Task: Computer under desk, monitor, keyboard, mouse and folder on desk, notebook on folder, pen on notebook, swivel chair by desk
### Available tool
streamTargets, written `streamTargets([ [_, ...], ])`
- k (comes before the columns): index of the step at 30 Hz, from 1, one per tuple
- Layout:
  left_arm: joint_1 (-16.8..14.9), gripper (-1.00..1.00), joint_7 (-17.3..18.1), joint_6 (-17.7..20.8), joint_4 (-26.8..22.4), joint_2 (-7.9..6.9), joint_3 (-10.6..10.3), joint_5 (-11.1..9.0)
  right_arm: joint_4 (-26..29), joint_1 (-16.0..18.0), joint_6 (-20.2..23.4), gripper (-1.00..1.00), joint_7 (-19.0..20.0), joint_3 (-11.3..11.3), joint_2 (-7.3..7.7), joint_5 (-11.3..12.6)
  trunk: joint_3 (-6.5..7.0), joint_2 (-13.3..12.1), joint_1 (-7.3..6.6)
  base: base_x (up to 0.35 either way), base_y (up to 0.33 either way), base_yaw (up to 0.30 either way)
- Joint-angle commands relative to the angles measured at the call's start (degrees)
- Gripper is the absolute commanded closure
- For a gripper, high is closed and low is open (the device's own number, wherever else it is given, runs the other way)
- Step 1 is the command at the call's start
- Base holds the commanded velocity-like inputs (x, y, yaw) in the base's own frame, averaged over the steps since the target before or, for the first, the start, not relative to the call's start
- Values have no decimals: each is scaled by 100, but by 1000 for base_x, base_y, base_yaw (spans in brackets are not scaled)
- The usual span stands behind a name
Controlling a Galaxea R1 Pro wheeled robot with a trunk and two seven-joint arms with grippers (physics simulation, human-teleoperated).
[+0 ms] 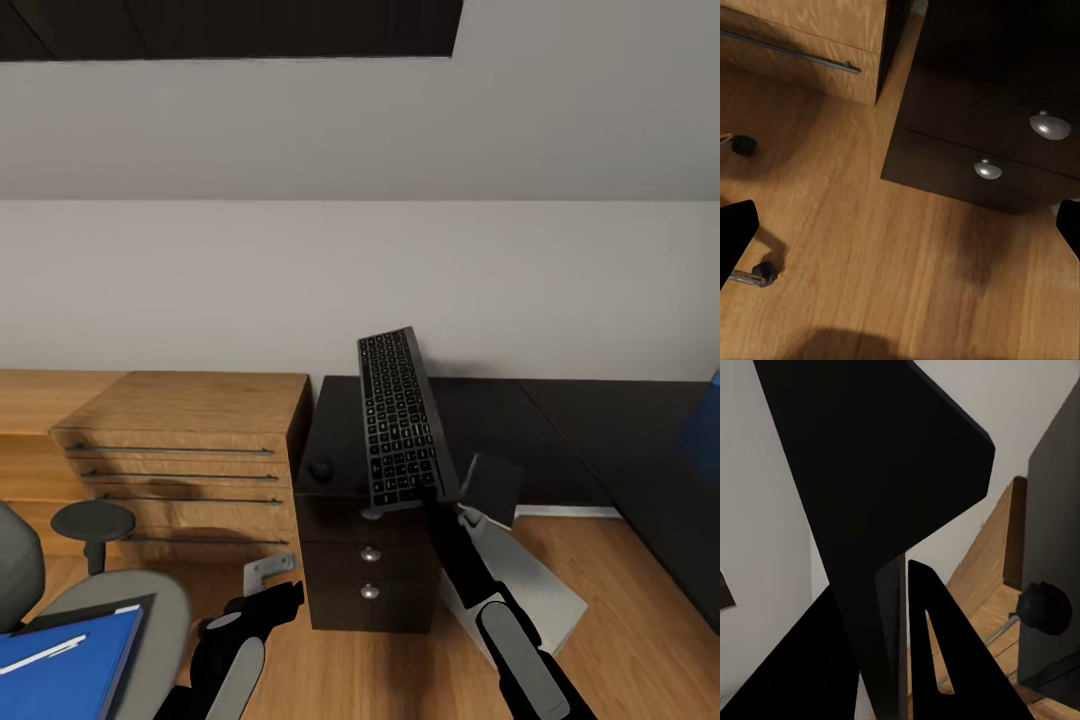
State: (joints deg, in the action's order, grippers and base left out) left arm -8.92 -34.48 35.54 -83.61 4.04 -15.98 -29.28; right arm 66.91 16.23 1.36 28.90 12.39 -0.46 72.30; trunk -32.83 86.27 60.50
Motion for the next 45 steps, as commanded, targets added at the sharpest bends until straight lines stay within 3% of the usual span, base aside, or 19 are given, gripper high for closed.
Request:
streamTargets([
  [1,-4,-100,-58,6,-6,-1,-8,-60,-3,3,20,100,32,3,4,65,13,-39,-23,-7,0,0],
  [18,-4,-100,-58,6,-6,0,-11,-51,-28,3,37,100,13,-15,11,107,318,-720,-396,-333,-57,0],
  [24,-4,-100,-58,6,-6,7,-19,-36,-30,3,39,100,-153,-25,8,117,426,-961,-528,-316,-197,0],
  [45,-4,-100,-58,6,-6,0,-16,-36,-44,3,39,100,-193,-26,4,119,803,-1803,-989,-298,-222,0],
])
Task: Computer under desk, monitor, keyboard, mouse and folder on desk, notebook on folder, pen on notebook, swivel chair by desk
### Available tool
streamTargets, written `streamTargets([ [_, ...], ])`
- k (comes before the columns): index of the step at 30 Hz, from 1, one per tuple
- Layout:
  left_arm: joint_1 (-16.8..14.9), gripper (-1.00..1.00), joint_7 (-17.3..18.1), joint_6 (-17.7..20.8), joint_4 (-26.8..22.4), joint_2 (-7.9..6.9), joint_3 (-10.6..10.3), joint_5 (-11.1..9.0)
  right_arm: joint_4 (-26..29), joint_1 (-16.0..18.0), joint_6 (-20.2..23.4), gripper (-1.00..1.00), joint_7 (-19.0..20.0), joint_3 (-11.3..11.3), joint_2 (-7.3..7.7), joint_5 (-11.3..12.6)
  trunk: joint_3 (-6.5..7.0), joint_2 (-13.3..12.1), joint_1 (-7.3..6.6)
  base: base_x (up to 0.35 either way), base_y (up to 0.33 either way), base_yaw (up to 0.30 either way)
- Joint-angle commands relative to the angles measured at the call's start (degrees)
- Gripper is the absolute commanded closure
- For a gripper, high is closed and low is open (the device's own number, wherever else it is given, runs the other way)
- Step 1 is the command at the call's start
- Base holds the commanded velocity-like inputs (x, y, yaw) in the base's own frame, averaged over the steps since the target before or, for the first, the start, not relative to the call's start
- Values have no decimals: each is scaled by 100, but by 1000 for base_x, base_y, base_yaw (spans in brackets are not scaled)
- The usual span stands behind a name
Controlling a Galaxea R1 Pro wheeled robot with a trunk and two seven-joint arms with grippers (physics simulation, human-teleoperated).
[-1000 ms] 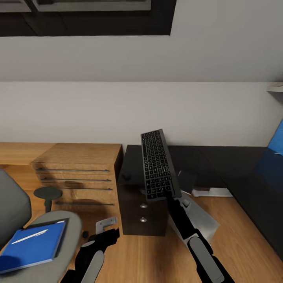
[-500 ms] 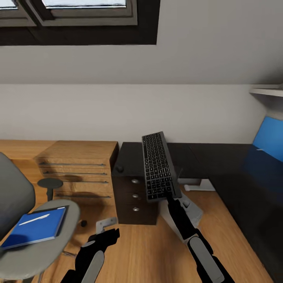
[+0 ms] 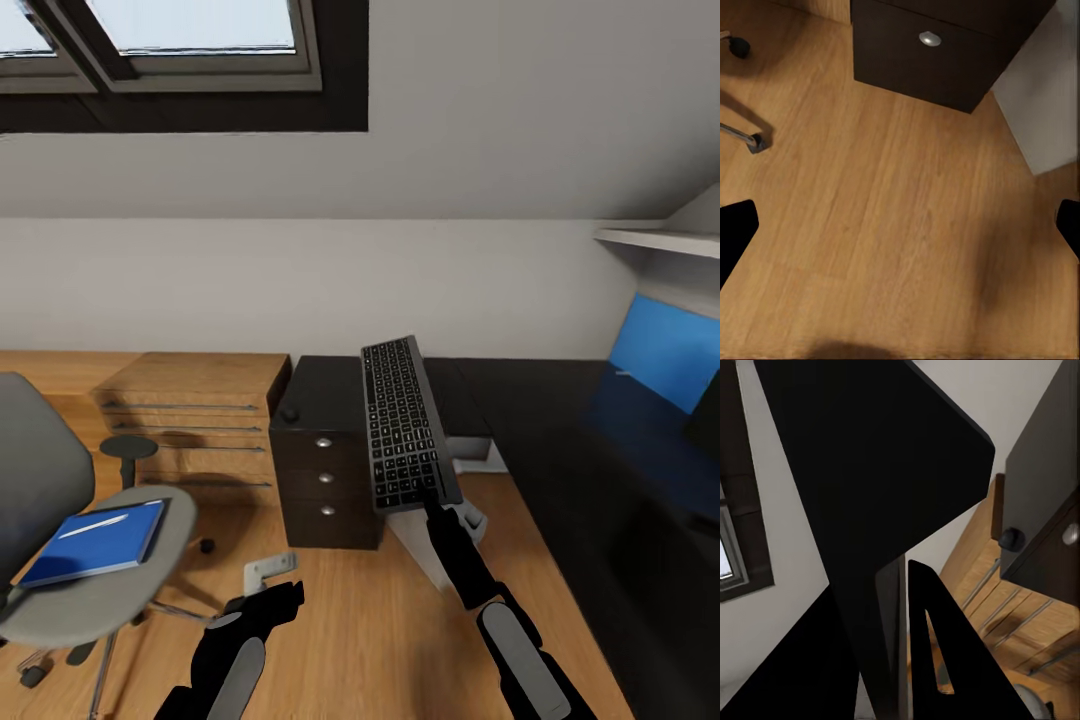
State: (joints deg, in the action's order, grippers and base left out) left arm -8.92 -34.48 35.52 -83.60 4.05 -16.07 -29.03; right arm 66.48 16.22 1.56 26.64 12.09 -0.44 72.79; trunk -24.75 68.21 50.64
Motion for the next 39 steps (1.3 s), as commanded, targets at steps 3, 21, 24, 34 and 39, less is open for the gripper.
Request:
streamTargets([
  [3,-4,-100,-59,7,-7,0,-4,-65,-3,4,20,100,28,4,6,70,48,-118,-70,-319,-123,0],
  [21,-4,-100,-59,7,-16,-18,-1,-85,23,4,56,100,60,24,173,97,371,-839,-465,-337,-7,0],
  [24,-4,-100,-59,7,-16,-18,-1,-85,25,4,242,100,65,23,181,96,425,-960,-531,-339,0,0],
  [34,-4,-100,-59,7,-16,-18,-1,-84,5,4,422,100,80,15,186,97,605,-1361,-751,-338,-27,0],
  [39,-4,-100,-59,7,-16,-18,1,-81,-3,4,427,100,65,-10,188,88,695,-1561,-860,-306,-185,0],
])
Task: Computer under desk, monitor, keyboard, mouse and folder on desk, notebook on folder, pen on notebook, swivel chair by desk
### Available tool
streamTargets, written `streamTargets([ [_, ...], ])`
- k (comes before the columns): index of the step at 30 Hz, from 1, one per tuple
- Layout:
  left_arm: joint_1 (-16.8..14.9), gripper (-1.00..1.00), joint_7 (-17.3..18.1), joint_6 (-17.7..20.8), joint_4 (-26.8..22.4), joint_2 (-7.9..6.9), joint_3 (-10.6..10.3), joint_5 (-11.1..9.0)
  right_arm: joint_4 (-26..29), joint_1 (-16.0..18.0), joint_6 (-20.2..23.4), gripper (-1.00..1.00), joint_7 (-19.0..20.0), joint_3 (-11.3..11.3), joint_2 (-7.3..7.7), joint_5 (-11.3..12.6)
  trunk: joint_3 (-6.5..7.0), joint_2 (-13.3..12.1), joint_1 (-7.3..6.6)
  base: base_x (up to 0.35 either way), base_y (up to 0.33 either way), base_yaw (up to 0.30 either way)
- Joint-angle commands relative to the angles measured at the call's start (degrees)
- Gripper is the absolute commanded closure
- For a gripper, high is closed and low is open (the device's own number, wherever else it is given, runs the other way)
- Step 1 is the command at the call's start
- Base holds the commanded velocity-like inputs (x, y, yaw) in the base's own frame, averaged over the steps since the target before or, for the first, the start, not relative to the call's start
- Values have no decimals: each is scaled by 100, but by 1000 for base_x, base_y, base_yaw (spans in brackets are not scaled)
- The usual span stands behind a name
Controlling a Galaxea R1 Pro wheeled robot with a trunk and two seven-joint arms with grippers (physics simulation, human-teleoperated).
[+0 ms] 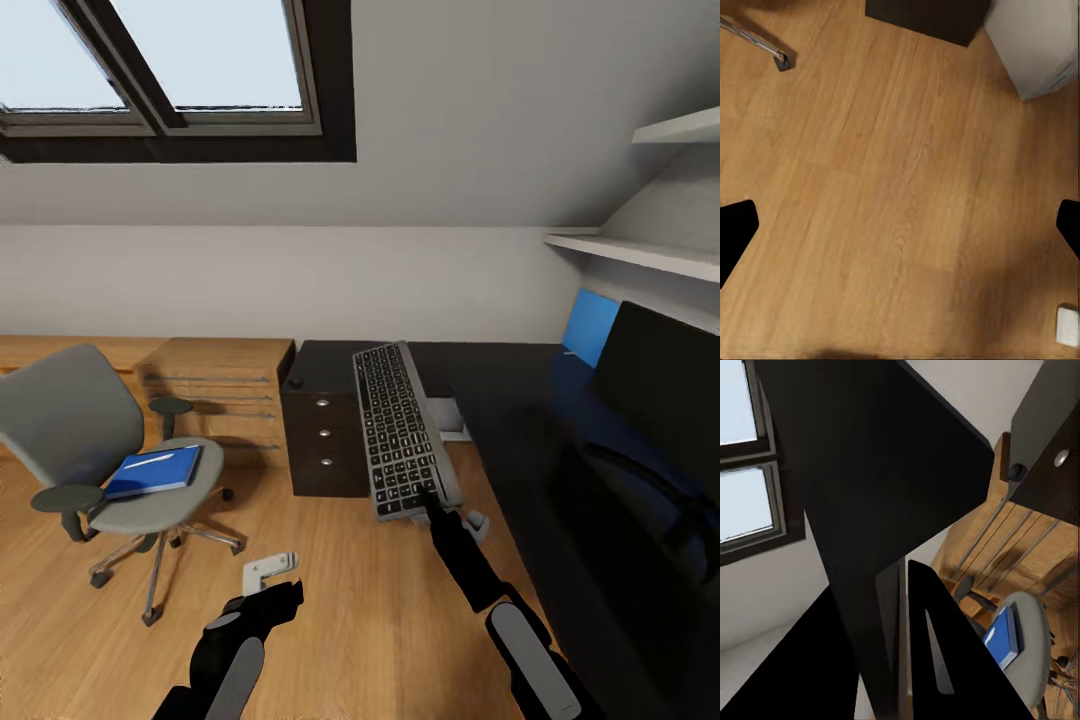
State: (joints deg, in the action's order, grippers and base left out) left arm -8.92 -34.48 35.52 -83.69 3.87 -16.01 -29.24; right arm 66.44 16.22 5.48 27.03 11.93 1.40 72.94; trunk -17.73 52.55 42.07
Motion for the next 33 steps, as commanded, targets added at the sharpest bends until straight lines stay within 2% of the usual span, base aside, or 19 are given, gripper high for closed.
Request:
streamTargets([
  [1,-5,-100,-59,8,-7,0,-5,-61,-3,4,37,100,22,-6,4,72,11,-36,-25,-292,-216,0],
  [4,-5,-100,-59,8,-1,0,20,-64,-43,4,46,100,3,-178,5,66,11,-36,-25,-202,-154,0],
  [5,-5,-100,-59,3,1,0,55,-61,-170,4,355,100,0,-635,79,66,11,-36,-25,-25,-19,0],
  [7,-5,-100,-56,-5,3,0,60,-58,-225,4,684,100,3,-934,128,65,11,-36,-25,-13,-10,0],
  [10,-5,-100,-56,-8,11,0,56,-56,-255,4,961,100,4,-1269,166,63,11,-36,-25,-6,-61,0],
  [12,-5,-100,-58,-11,15,0,55,-56,-279,8,1044,100,1,-1397,196,63,11,-36,-25,-2,-192,0],
  [13,-5,-100,-58,-14,17,0,54,-56,-348,14,1091,100,-9,-1468,263,66,11,-36,-25,-1,-262,0],
  [14,-5,-100,-59,-17,18,0,54,-56,-474,22,1123,100,-17,-1513,370,93,11,-36,-25,0,-289,0],
  [16,-5,-100,-59,-18,30,0,54,-56,-661,35,1140,100,-20,-1531,462,242,11,-36,-25,0,-298,0],
  [17,-5,-100,-59,-18,47,0,54,-56,-1102,82,1432,100,-15,-1543,777,746,11,-36,-25,0,-307,0],
  [18,-5,-100,-59,-18,49,0,54,-56,-1133,93,1476,100,-15,-1543,812,797,11,-36,-25,0,-308,0],
  [20,-5,-100,-59,-18,54,0,54,-49,-1518,212,1646,100,-13,-1544,1043,1079,11,-36,-25,0,-308,0],
  [25,-5,-100,-59,-19,54,0,54,-49,-2083,494,1675,100,-5,-1544,1173,1136,11,-36,-25,0,-308,0],
  [33,-5,-100,-67,-27,54,0,45,-43,-2131,515,1669,100,-4,-1551,1220,1184,11,-36,-25,0,-309,0],
])
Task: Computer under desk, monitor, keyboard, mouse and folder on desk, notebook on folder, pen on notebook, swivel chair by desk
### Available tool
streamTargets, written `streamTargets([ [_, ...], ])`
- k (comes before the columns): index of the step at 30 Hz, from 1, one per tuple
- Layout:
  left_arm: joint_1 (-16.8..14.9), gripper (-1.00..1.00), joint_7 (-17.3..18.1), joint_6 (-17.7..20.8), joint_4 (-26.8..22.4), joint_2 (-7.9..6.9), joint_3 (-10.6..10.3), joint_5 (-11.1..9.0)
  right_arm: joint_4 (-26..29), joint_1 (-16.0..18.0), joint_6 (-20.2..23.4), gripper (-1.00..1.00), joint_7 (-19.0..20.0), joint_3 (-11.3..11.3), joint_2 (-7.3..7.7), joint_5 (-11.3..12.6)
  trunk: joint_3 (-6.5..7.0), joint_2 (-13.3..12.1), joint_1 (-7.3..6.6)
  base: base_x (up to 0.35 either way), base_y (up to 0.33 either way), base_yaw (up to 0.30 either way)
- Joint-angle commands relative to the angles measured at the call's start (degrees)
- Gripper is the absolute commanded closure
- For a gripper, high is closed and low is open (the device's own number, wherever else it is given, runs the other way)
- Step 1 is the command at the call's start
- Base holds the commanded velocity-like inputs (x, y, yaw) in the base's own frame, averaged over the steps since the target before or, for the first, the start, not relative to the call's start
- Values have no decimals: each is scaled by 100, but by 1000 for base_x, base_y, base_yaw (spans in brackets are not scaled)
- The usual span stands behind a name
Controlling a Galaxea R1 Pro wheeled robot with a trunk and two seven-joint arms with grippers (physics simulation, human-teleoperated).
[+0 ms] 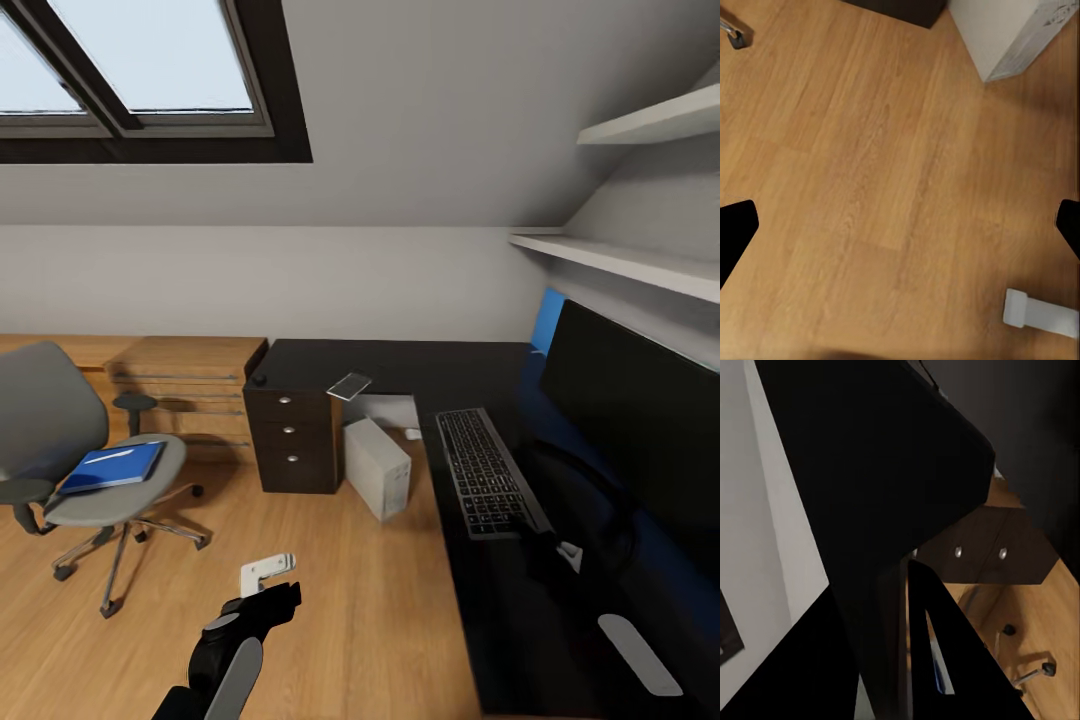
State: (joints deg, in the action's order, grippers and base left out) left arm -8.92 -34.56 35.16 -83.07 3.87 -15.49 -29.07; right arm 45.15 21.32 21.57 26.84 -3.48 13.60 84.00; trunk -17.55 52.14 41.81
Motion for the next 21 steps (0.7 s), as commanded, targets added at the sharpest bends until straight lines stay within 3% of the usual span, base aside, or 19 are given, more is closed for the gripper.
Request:
streamTargets([
  [1,-5,-100,-56,8,-8,0,-6,-64,-4,6,56,100,14,-11,-3,79,-7,6,1,0,-298,0],
  [8,-5,-100,-46,16,-8,0,1,-72,-80,6,37,100,6,-28,-27,85,-7,6,1,-28,-199,0],
  [21,-5,-100,-42,17,-10,0,2,-72,-170,6,15,100,-169,-161,-50,90,-7,6,1,-20,-16,0],
])
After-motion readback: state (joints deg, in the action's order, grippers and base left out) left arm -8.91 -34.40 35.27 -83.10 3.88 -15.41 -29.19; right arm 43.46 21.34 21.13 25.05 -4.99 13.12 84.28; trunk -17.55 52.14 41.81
